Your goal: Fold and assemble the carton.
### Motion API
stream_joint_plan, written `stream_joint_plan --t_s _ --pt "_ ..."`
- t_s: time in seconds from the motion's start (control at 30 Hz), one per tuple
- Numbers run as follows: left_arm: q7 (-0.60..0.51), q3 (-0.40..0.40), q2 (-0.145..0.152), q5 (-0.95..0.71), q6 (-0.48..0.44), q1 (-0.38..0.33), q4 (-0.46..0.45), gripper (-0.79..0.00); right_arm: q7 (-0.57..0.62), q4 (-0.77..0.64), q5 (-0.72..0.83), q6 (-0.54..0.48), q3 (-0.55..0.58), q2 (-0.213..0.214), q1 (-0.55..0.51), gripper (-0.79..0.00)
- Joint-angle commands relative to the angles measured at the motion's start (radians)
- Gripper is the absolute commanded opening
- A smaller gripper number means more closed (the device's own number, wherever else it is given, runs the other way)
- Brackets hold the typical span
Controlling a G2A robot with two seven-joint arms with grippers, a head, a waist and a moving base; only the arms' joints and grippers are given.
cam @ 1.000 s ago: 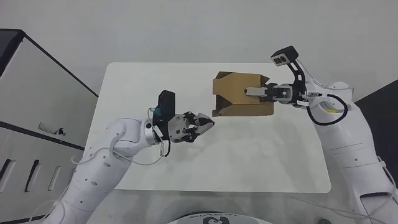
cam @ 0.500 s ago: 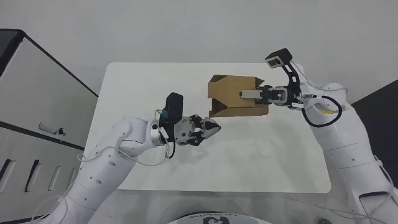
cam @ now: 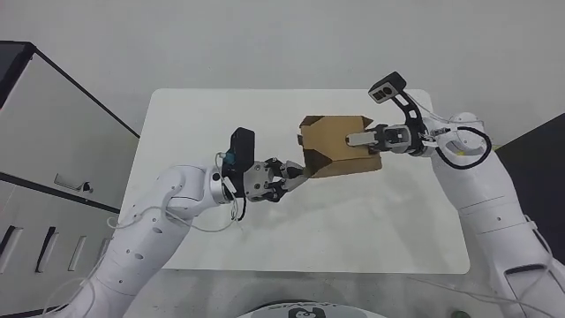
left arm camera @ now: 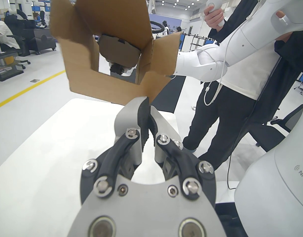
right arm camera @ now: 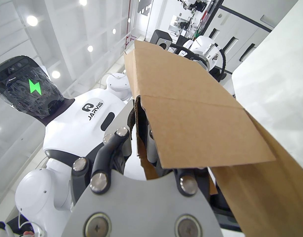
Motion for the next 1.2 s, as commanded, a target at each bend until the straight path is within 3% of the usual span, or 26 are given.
stream_joint_plan --t_s 0.0,0.33,0.67,1.17 --pt "0.001 -0.001 0.000 0.000 0.001 0.000 0.001 -0.785 -0.001 0.005 0.003 -0.001 -0.009 -0.002 0.004 -0.785" --pt "0.003 0.001 -0.001 0.005 0.004 -0.005 0.005 -0.785 -0.004 0.024 0.017 -0.004 0.003 0.001 0.011 -0.785" --pt "0.008 0.003 0.000 0.000 -0.005 0.007 -0.012 -0.785 -0.122 -0.008 -0.078 -0.122 0.081 0.001 -0.035 -0.785" --pt "0.016 0.026 -0.005 0.008 -0.005 -0.007 -0.014 -0.785 -0.116 -0.027 -0.091 -0.116 0.030 -0.011 -0.028 -0.785"
